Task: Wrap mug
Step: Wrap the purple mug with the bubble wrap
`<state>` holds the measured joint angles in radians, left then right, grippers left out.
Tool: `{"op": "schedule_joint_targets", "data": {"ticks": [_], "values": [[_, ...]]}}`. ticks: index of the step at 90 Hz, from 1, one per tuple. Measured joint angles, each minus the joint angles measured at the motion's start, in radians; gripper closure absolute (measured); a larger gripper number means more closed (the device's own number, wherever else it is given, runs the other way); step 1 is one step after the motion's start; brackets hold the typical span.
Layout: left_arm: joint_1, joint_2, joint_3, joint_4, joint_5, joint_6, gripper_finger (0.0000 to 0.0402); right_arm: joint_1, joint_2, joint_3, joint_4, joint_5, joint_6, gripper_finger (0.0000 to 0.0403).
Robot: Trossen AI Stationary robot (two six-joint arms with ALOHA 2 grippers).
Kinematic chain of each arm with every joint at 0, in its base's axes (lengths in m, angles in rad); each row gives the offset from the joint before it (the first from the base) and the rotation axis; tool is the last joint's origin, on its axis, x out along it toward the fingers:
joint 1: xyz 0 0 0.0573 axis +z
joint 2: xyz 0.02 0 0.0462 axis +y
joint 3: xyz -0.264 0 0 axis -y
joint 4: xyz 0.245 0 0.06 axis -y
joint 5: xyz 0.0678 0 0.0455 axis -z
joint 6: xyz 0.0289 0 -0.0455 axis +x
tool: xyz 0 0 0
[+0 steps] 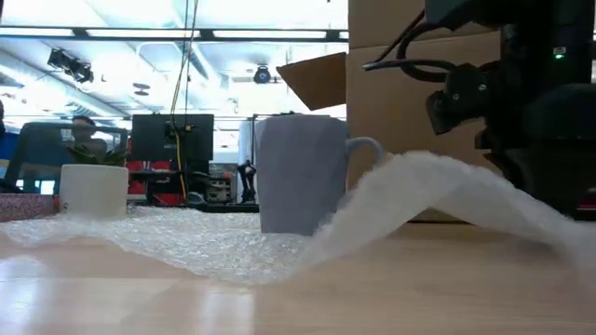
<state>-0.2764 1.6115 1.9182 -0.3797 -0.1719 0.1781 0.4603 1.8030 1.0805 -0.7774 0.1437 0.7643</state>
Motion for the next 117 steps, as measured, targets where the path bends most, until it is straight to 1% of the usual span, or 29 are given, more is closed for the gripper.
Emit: {"op": "schedule_joint_targets", "data": {"ticks": [16, 24, 38, 54, 72, 88, 92, 102, 117], "values": [[0.000, 0.000, 0.000, 0.157, 0.000, 0.000, 0.0311, 0.000, 0.000, 0.000, 0.018, -0.001, 0.001, 0.0291], [0.000, 0.000, 0.000, 0.202, 0.000, 0.000, 0.0311, 0.000, 0.000, 0.000, 0.024, -0.002, 0.001, 0.0291], [0.000, 0.000, 0.000, 0.233, 0.000, 0.000, 0.0311, 0.000, -0.001, 0.016, -0.001, -0.008, 0.002, 0.0294], [0.000, 0.000, 0.000, 0.231, 0.000, 0.000, 0.0311, 0.000, -0.011, 0.089, -0.074, -0.006, -0.008, 0.0301], [0.000, 0.000, 0.000, 0.232, 0.000, 0.000, 0.0311, 0.026, -0.015, 0.160, -0.206, -0.011, -0.004, 0.0302], [0.000, 0.000, 0.000, 0.231, 0.000, 0.000, 0.0311, 0.087, -0.015, 0.172, -0.242, -0.132, 0.073, 0.0301], [0.000, 0.000, 0.000, 0.231, 0.000, 0.000, 0.0311, 0.109, -0.015, 0.172, -0.238, -0.147, 0.100, 0.0300], [0.000, 0.000, 0.000, 0.232, 0.000, 0.000, 0.0311, 0.162, -0.016, 0.172, -0.239, -0.139, 0.152, 0.0300], [0.000, 0.000, 0.000, 0.231, 0.000, 0.000, 0.0311, 0.209, -0.016, 0.172, -0.239, -0.077, 0.217, 0.0300]]}}
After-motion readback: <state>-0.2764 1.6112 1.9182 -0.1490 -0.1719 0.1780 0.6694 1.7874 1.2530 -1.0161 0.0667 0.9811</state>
